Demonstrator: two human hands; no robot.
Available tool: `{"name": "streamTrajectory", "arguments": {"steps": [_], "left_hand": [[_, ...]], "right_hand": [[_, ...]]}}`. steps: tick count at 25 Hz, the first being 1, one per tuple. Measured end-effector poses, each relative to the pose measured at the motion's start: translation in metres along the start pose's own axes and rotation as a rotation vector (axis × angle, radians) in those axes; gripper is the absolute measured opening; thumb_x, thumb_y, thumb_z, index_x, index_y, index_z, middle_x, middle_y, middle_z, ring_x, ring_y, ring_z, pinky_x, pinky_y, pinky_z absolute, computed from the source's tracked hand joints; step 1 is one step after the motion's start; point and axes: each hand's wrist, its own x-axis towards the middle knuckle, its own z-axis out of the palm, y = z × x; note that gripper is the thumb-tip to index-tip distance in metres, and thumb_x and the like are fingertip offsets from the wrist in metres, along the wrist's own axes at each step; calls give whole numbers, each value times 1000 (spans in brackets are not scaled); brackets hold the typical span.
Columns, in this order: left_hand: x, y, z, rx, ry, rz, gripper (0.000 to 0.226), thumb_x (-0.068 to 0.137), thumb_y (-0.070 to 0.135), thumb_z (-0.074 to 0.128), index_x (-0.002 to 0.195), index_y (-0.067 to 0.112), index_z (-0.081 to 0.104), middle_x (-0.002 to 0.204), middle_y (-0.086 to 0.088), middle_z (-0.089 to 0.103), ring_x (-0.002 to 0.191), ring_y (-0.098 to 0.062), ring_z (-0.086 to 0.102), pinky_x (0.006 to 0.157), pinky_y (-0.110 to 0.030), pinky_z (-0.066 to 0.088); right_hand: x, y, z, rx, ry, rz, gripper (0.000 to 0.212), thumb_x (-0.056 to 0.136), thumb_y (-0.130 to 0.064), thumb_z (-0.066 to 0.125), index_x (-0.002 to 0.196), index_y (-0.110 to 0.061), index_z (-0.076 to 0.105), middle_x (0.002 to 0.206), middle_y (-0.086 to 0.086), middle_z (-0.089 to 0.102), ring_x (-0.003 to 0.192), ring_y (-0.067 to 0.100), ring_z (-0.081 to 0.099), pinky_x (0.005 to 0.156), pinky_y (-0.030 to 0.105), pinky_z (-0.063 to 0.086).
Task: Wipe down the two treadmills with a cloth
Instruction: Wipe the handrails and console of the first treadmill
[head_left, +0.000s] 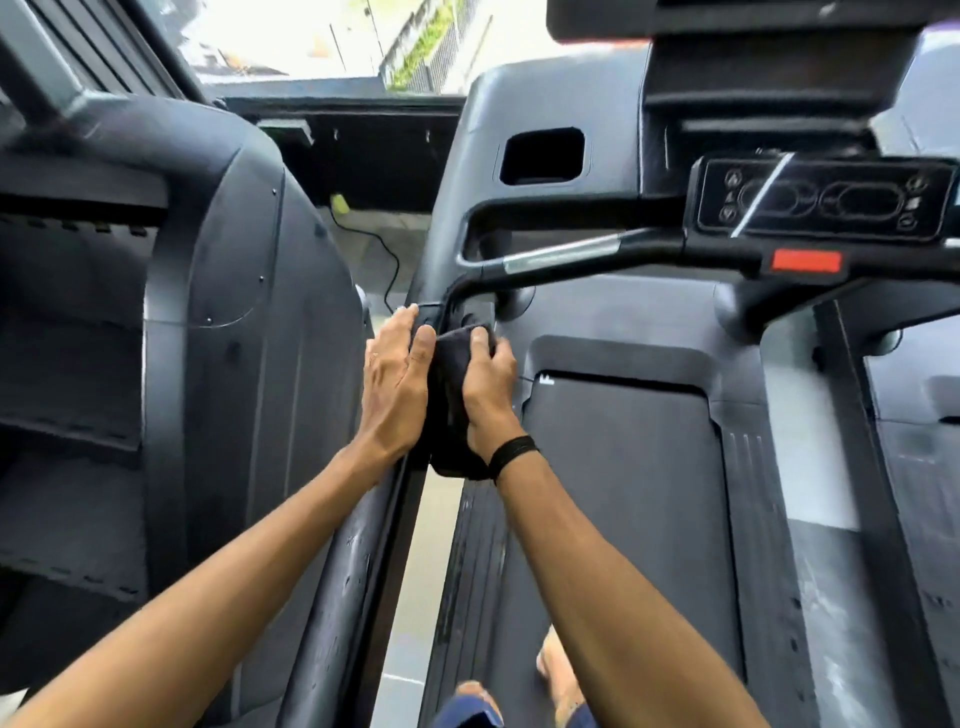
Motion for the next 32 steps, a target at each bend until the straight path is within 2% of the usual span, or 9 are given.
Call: {"name": "streamTrajectory", "arguments": {"steps": [4, 6, 8, 12, 17, 20, 23, 28, 32], "left_hand": [[44, 6, 1, -15, 50, 46, 79, 95, 61, 15, 148, 9, 41, 153, -10, 43, 144, -21, 32, 122, -41, 18], [61, 1, 1, -63, 93, 26, 71, 100, 54, 14, 146, 10, 45, 150, -11, 46, 141, -20, 37, 120, -44, 23], [83, -6, -2, -146, 143, -9, 70, 101, 56, 13, 145, 13, 48, 148, -8, 50, 139, -17, 41, 120, -41, 26], [119, -20, -3, -151, 162, -61, 66, 103, 51, 17, 142, 11, 51, 146, -11, 51, 138, -21, 43, 117, -31, 26], [131, -33, 25, -42, -27, -46, 82, 93, 66, 10, 154, 15, 30, 163, -6, 26, 151, -12, 17, 124, -45, 10], [131, -35, 26, -37, -29, -70, 81, 92, 65, 8, 156, 19, 23, 165, -3, 18, 152, -7, 9, 125, -42, 3], [132, -35, 26, -27, -48, -85, 82, 91, 66, 6, 157, 19, 22, 165, -2, 17, 152, -7, 8, 125, -40, -3], [131, -35, 27, 1, -57, -66, 83, 92, 66, 4, 157, 19, 24, 165, -2, 19, 151, -7, 10, 124, -38, -5], [134, -35, 27, 4, -46, -65, 84, 92, 68, 3, 156, 18, 25, 165, -4, 20, 152, -9, 13, 124, -40, -5]], "right_hand": [[4, -84, -24, 206, 80, -434, 37, 106, -32, 44, 139, -16, 50, 121, 2, 61, 102, 5, 61, 85, 17, 53], [2, -118, -24, -158, 67, -850, 48, 105, -40, 40, 149, -22, 39, 137, 3, 51, 118, 11, 54, 99, 28, 48], [25, -123, -19, -867, 13, -1066, 57, 100, -48, 42, 153, -31, 32, 155, 9, 33, 136, 30, 36, 109, 52, 33], [89, -92, -16, -1736, -268, -859, 97, 77, -59, 72, 155, -29, 22, 159, 23, 21, 145, 43, 23, 115, 65, 15], [123, -92, 15, -1887, -225, -767, 123, 62, -54, 85, 150, -12, 11, 121, 10, 52, 106, 29, 59, 80, 42, 46], [129, -85, 21, -1954, -79, -796, 91, 69, -45, 81, 138, -6, 34, 116, 9, 59, 104, 28, 62, 81, 39, 47], [131, -101, 17, -1929, -287, -797, 48, 70, -49, 75, 99, -15, 56, 96, 6, 69, 89, 28, 68, 68, 32, 42], [152, -134, 24, -1839, -571, -334, 53, 46, -53, 83, 86, -21, 70, 77, -4, 66, 73, 21, 62, 64, 29, 52], [136, -90, 6, -1890, -196, -900, 31, 68, -36, 71, 85, -14, 57, 78, 7, 66, 69, 31, 65, 58, 33, 42]]}}
